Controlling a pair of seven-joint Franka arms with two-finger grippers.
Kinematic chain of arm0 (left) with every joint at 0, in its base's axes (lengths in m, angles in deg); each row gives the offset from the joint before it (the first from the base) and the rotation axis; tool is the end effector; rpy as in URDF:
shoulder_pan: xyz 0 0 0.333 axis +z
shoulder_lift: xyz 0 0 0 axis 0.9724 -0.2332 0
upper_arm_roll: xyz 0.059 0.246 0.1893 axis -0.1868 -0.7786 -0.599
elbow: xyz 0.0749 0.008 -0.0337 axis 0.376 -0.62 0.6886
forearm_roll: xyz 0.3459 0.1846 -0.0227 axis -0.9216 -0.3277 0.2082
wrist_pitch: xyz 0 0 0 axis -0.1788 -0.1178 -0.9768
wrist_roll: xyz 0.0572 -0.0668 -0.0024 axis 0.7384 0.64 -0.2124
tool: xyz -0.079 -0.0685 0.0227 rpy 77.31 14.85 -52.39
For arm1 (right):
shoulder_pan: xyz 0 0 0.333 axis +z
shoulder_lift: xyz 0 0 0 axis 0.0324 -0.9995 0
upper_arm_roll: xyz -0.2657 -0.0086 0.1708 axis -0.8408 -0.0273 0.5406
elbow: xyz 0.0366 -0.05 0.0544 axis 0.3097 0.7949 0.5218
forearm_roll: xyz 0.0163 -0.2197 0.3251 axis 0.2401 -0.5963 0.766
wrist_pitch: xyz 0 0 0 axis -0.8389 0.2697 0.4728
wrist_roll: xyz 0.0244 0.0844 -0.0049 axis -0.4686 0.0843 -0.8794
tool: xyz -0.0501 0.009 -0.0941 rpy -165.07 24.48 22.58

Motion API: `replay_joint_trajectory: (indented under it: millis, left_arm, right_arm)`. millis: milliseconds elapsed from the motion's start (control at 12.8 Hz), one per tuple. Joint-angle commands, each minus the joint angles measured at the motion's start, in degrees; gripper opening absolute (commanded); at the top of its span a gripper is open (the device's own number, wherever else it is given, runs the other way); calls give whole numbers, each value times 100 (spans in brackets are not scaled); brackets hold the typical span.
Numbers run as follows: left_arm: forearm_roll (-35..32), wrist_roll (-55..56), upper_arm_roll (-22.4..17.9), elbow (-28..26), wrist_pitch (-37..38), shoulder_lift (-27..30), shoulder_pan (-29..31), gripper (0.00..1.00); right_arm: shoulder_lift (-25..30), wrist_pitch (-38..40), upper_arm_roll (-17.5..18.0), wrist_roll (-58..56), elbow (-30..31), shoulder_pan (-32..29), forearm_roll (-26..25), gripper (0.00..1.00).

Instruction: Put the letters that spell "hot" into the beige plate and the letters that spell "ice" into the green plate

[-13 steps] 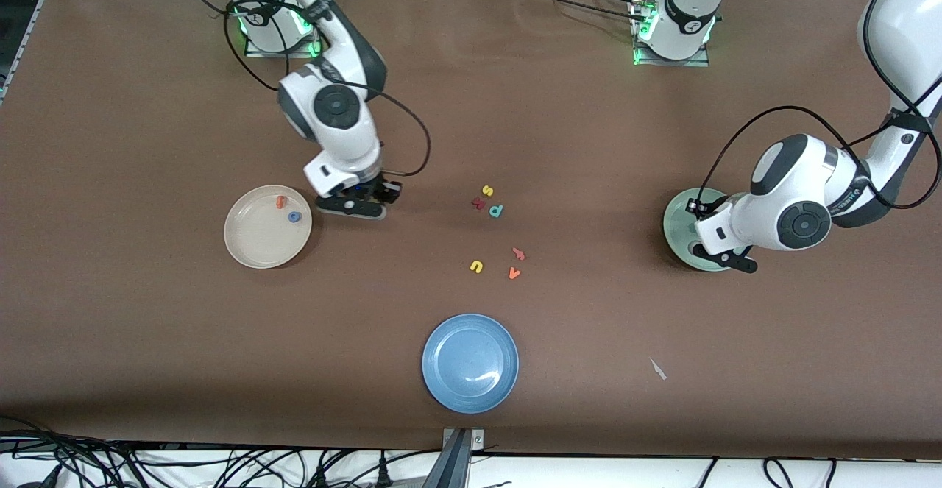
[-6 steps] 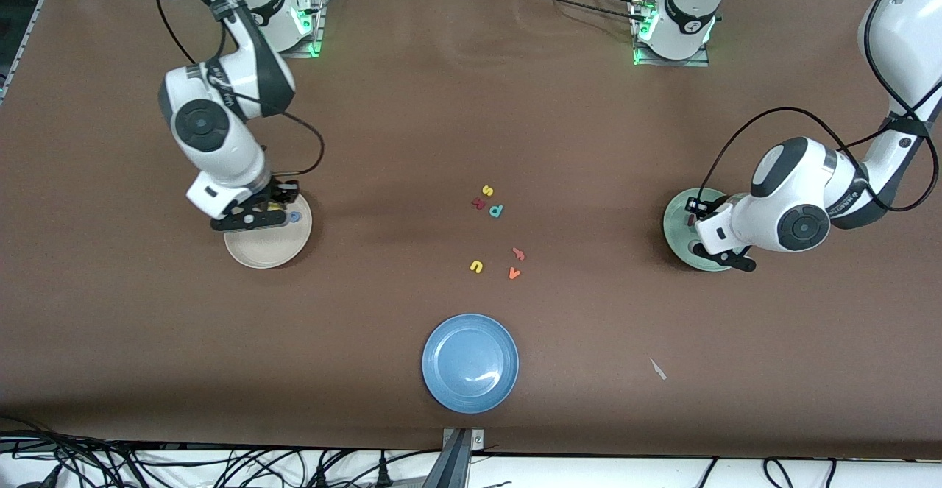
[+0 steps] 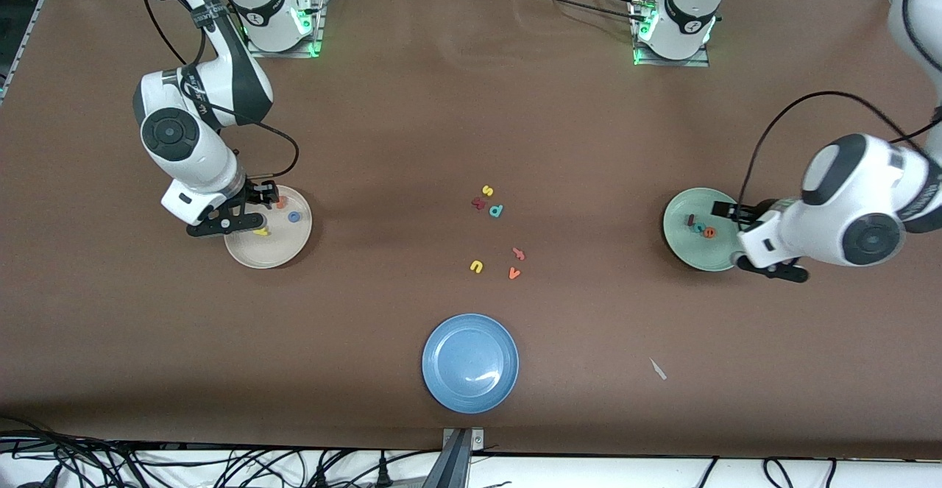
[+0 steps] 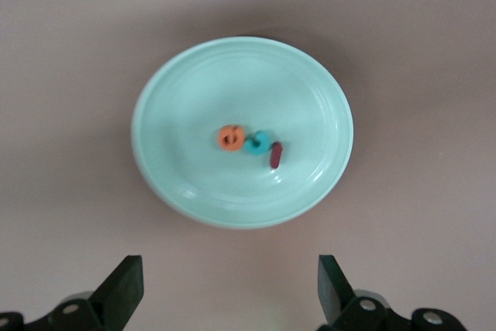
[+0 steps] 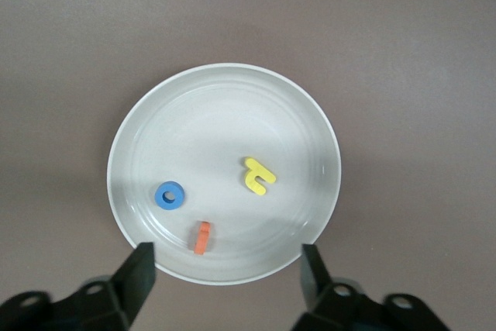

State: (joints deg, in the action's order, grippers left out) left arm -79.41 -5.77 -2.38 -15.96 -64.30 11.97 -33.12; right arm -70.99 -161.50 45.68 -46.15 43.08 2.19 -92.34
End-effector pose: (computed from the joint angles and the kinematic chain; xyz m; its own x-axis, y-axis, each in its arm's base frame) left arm 0.6320 0.0129 0.3406 0.8888 -0.1778 -0.4223 -0.1871 -0.9821 0.0197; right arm 0.5588 0.1042 0.3023 0.9734 0.2148 -0.0795 0.2250 -0.9616 0.1573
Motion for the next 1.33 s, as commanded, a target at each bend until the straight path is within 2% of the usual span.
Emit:
replay_joint_trajectory:
  millis: [0,157,314,549,627,784,1019,1097,1254]
  left_arm:
    - [161,-1,-60,756,500,45,-330,99]
    - [135,26,-77,1116,658,45,-567,100]
    - [126,43,-95,1582,825,27,-813,100]
    - [135,350,-234,1996,826,1,-1147,100]
    - [152,412,-575,2171,826,-8,-1479,100]
    - [275,413,-1689,2645,878,1,-2541,100]
    - [1493,386,-3175,3252,888,36,-3483,100]
    - [1958,378,-3676,3306,888,62,-3730,100]
    - [2819,316,-4625,3281,914,316,-4135,100]
  right_arm:
    - [141,46,-49,-103,72,8,356,100]
    - [158,55,-198,-120,-42,17,971,100]
    - [307,387,-199,-112,-279,26,1105,100]
    - [588,1519,-199,-112,-954,26,1307,100]
    - [702,1862,-199,-120,-1166,35,1334,100]
    - [887,2539,-207,-121,-1658,44,1334,100]
    - [1072,3489,-461,-129,-2396,166,1343,100]
    - [1098,3735,-654,-155,-2572,219,1352,100]
    - [1107,4114,-935,-287,-2915,228,1675,100]
